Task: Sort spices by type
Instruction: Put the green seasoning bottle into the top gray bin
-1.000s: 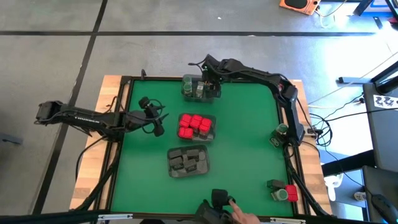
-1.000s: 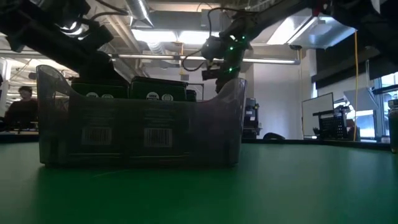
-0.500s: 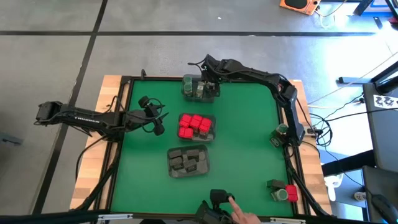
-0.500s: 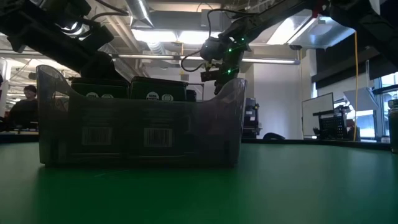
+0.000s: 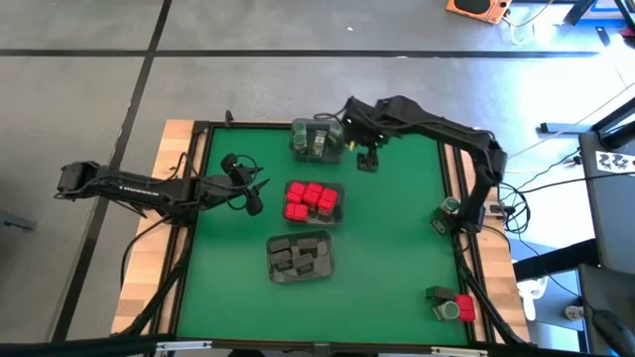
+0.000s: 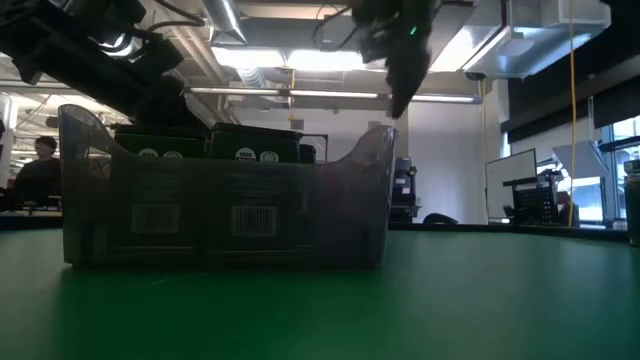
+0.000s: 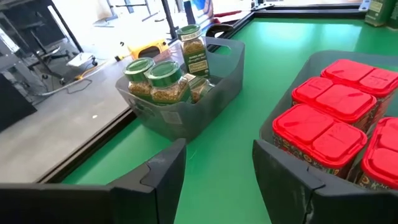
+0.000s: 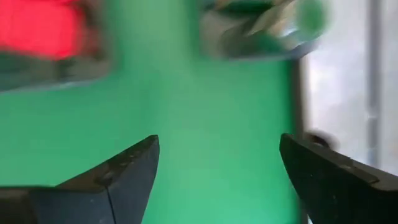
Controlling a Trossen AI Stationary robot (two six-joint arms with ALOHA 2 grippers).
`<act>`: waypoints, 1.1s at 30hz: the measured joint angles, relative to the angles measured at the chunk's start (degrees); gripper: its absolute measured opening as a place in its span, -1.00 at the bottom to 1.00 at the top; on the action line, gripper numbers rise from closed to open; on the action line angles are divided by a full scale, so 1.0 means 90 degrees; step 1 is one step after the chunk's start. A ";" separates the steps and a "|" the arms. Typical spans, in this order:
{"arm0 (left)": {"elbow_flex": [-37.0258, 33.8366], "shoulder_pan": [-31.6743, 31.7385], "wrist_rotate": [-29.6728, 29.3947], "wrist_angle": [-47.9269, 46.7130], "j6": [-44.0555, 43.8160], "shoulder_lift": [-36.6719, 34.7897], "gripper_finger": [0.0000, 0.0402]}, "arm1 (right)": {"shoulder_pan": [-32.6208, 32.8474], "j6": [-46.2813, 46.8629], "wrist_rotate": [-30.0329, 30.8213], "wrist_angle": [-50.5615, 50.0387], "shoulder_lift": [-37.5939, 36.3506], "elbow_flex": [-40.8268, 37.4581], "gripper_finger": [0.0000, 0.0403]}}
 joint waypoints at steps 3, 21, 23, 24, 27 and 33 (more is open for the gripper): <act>0.0000 -0.0061 0.0000 -0.0030 -0.0111 0.0000 -0.09 | 0.0332 0.0589 -0.0362 -0.0523 -0.0295 -0.0002 0.65; 0.0000 -0.0299 0.0003 0.0497 0.0203 0.0001 -0.09 | 0.2150 0.2937 0.0470 -0.1235 -0.1948 -0.1843 0.65; 0.0000 -0.0299 0.0004 0.0511 0.0203 0.0002 -0.09 | 0.2131 0.3151 0.0479 -0.1245 -0.2309 -0.2384 0.65; 0.0000 -0.0299 0.0002 0.0535 0.0201 0.0002 -0.09 | 0.2131 0.3258 0.0475 -0.1257 -0.2479 -0.2642 0.65; 0.0000 -0.0299 0.0002 0.0699 0.0201 0.0001 -0.09 | 0.2128 0.3534 0.0499 -0.1400 -0.2967 -0.3313 0.65; 0.0000 -0.0299 0.0000 0.0834 0.0193 0.0002 -0.09 | 0.2128 0.3989 0.0351 -0.1539 -0.3648 -0.4423 0.65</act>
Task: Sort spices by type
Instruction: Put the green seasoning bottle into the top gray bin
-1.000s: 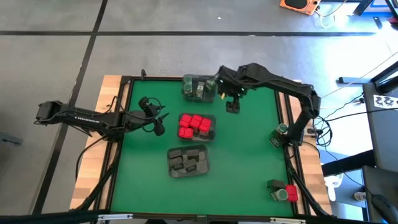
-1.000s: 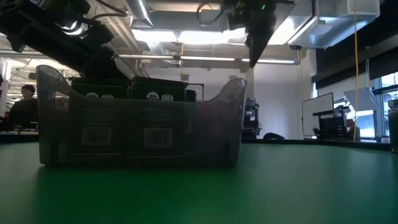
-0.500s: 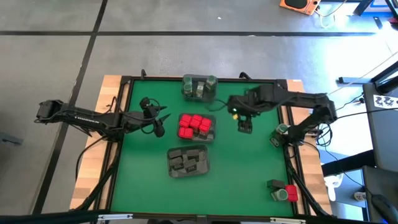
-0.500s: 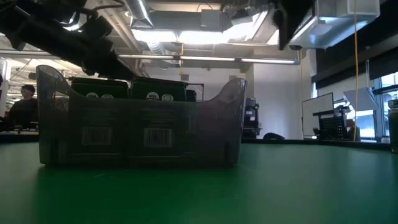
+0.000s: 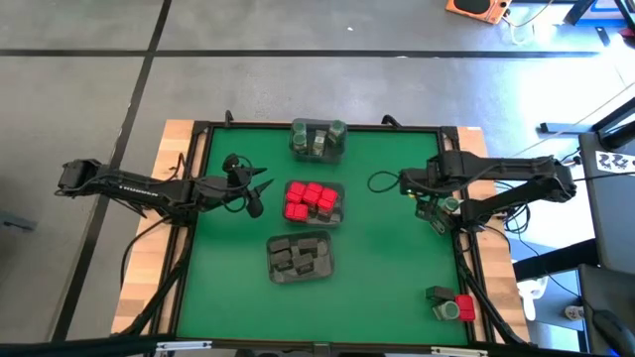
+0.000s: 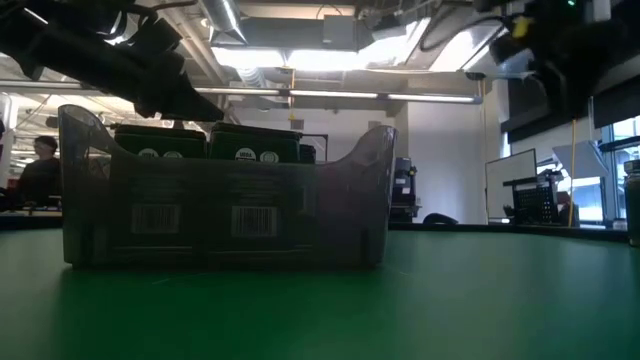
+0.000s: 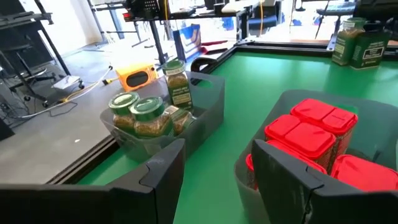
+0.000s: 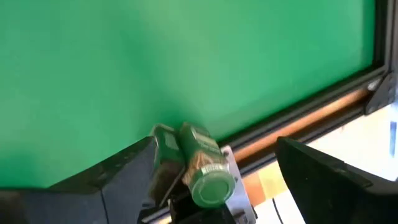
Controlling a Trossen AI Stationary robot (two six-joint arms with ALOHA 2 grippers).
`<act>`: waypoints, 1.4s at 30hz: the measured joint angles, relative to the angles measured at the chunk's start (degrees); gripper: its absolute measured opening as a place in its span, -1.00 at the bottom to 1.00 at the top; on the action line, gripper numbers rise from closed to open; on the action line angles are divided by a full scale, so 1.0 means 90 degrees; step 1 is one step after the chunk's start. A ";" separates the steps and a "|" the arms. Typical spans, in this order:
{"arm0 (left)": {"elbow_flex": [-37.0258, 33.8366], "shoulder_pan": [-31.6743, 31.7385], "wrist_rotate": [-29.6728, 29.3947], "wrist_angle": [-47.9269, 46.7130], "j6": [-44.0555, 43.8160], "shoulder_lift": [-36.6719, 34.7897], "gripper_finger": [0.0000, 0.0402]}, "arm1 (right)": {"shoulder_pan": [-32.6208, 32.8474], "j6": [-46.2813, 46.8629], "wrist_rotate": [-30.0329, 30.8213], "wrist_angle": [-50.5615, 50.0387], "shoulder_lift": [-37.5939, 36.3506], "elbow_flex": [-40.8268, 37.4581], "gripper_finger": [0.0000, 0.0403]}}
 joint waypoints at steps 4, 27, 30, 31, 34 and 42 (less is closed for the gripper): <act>0.0000 0.0000 0.0000 0.0035 -0.0021 -0.0001 -0.09 | 0.0000 0.0010 -0.0137 0.0007 -0.0145 -0.0639 0.65; 0.0000 0.0000 0.0000 0.0144 -0.0053 0.0000 -0.09 | -0.1449 -0.1265 -0.0511 0.0016 -0.0139 -0.1997 0.65; 0.0000 0.0000 0.0000 0.0136 -0.0030 0.0000 -0.09 | -0.1472 -0.1270 -0.0618 0.0010 -0.0136 -0.2297 0.65; 0.0000 0.0000 0.0000 0.0136 -0.0026 0.0000 -0.09 | -0.1472 -0.1273 -0.0621 0.0010 -0.0134 -0.2389 0.65; 0.0000 0.0000 0.0000 0.0136 -0.0024 0.0000 -0.09 | -0.1472 -0.1223 -0.0626 0.0019 -0.0134 -0.2564 0.61; 0.0000 0.0000 -0.0002 0.0136 -0.0022 -0.0001 -0.09 | -0.1469 -0.1181 -0.0621 0.0058 -0.0134 -0.2579 0.22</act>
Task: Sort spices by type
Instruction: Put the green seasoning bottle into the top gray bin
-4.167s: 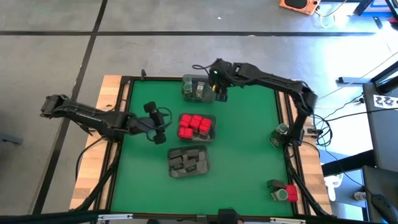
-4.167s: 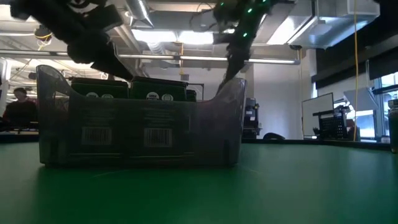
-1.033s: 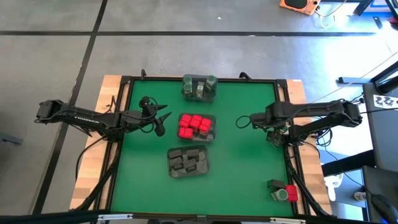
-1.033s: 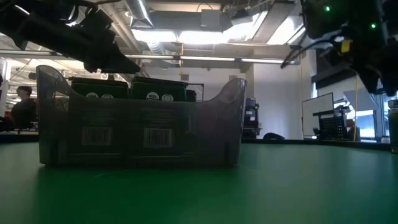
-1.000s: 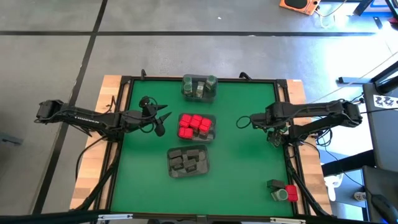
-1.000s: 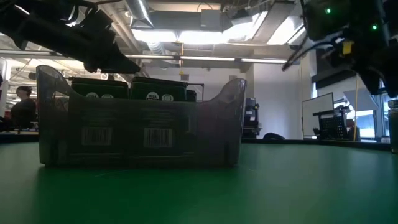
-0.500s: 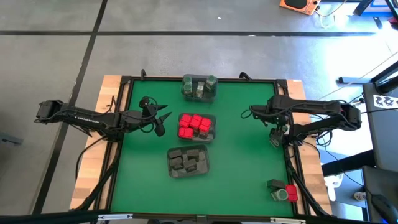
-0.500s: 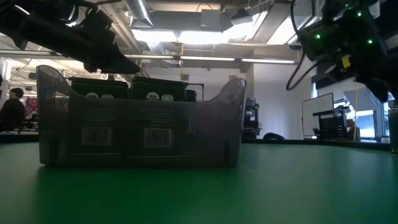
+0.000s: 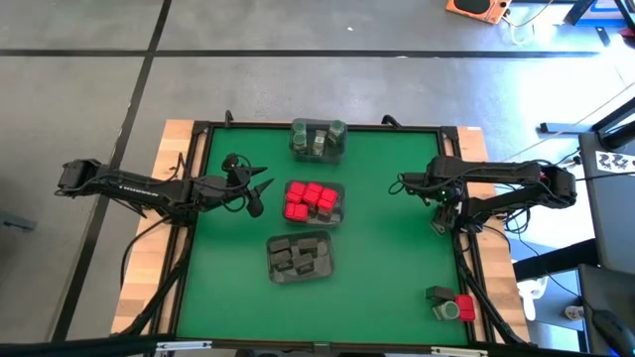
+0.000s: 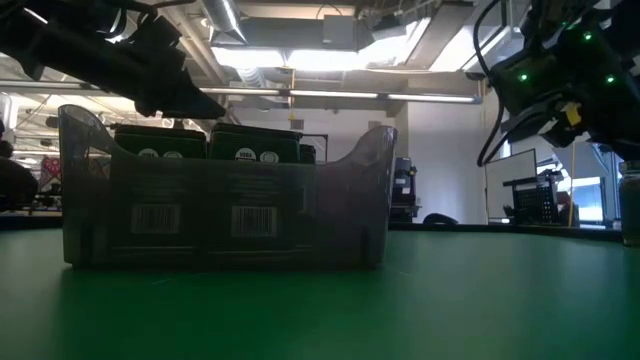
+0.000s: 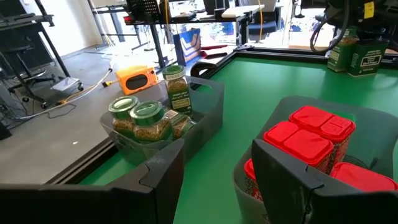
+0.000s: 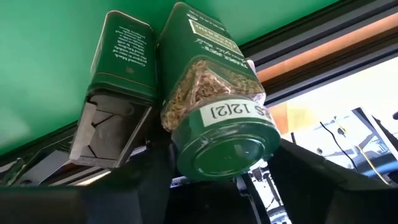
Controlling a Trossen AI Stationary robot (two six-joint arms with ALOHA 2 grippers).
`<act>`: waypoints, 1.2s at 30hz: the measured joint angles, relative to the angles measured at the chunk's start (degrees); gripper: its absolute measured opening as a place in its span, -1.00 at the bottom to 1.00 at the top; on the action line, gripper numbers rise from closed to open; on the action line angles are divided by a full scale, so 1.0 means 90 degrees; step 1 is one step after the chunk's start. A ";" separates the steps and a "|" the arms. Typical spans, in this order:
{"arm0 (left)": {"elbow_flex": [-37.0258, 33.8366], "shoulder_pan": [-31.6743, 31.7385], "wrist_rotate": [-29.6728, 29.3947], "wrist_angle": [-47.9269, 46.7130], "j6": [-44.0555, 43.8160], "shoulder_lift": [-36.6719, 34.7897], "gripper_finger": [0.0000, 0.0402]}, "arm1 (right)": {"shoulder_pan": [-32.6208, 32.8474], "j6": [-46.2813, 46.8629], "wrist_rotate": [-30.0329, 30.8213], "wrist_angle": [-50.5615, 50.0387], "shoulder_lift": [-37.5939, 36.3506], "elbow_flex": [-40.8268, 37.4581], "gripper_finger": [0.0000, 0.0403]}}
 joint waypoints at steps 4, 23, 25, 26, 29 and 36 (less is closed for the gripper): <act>0.0000 0.0000 0.0002 0.0000 0.0002 0.0001 -0.09 | 0.0010 0.0003 0.0010 -0.0007 0.0002 0.0002 0.07; 0.0000 0.0000 0.0000 0.0000 0.0005 0.0001 -0.09 | 0.0010 0.0162 0.0389 0.0094 0.0002 0.0121 0.66; 0.0000 0.0000 0.0001 0.0000 0.0005 0.0001 -0.09 | 0.0010 0.0153 0.0558 0.0099 0.0004 0.0301 0.64; 0.0000 0.0000 0.0001 0.0000 0.0005 0.0001 -0.09 | 0.0010 0.0144 0.0651 0.0106 0.0020 0.0413 0.63; 0.0000 0.0000 0.0000 -0.0002 0.0002 -0.0001 -0.09 | 0.0010 0.0117 0.0649 0.0117 0.0044 0.0586 0.60; 0.0000 0.0000 0.0001 -0.0002 0.0005 0.0001 -0.09 | 0.0010 0.0037 0.0508 0.0271 0.0041 0.0339 0.54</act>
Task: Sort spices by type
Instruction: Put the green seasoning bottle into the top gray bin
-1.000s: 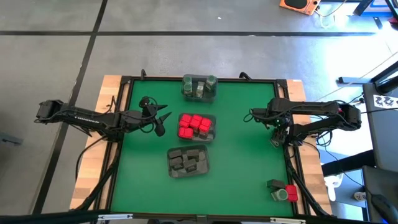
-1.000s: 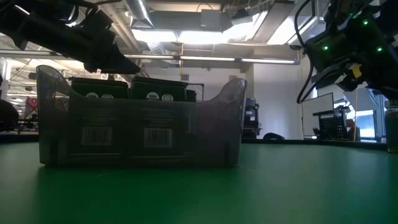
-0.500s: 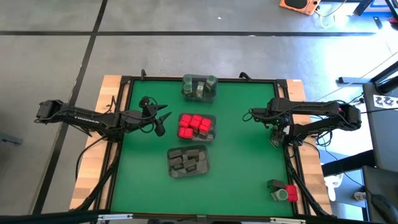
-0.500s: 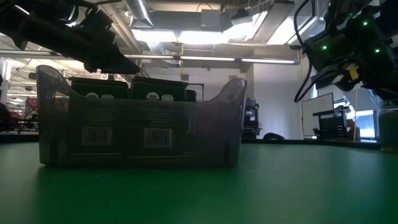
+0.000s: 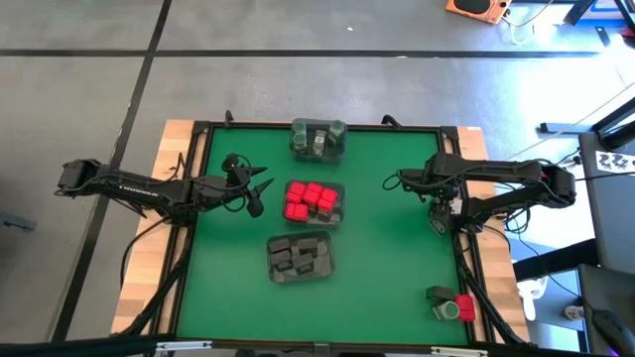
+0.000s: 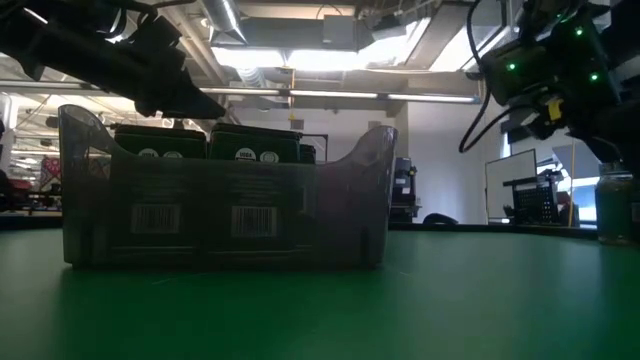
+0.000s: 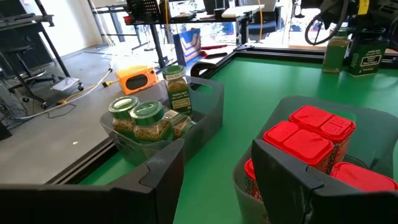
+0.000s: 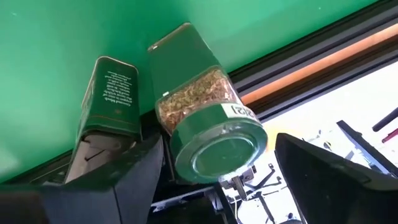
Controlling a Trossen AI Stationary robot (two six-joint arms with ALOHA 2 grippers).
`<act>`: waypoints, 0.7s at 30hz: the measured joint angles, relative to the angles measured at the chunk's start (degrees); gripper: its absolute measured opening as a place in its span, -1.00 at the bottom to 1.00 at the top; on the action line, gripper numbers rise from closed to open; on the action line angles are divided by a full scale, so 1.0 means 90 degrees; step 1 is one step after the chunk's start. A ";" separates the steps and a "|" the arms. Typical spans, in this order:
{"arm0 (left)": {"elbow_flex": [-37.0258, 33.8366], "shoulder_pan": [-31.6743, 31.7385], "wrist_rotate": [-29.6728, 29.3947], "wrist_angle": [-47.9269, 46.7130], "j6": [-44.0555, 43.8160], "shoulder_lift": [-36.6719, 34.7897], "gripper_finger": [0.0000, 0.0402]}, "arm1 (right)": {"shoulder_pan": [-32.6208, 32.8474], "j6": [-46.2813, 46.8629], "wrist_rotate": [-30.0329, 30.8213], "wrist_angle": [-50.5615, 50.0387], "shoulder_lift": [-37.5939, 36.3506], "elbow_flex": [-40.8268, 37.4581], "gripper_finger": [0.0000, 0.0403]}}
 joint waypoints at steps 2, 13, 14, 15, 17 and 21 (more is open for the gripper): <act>0.0000 0.0000 0.0001 0.0000 0.0000 0.0000 -0.09 | 0.0000 0.0002 -0.0029 0.0030 0.0002 -0.0026 0.54; 0.0000 0.0000 0.0002 -0.0002 0.0000 0.0000 -0.09 | -0.0002 0.0058 0.0082 0.0238 0.0058 -0.0026 0.49; 0.0000 0.0000 0.0002 -0.0002 -0.0002 -0.0002 -0.09 | -0.0002 0.0074 0.0110 0.0223 0.0102 -0.0026 0.46; 0.0000 0.0000 0.0002 -0.0002 -0.0005 0.0000 -0.09 | -0.0002 0.0080 0.0120 0.0215 0.0137 -0.0026 0.43; 0.0000 0.0000 0.0002 -0.0002 -0.0005 0.0000 -0.09 | -0.0002 0.0083 0.0116 0.0176 0.0216 -0.0056 0.33; 0.0000 0.0000 0.0001 -0.0003 -0.0007 -0.0001 -0.09 | 0.0000 0.0080 0.0098 0.0101 0.0365 -0.0058 0.13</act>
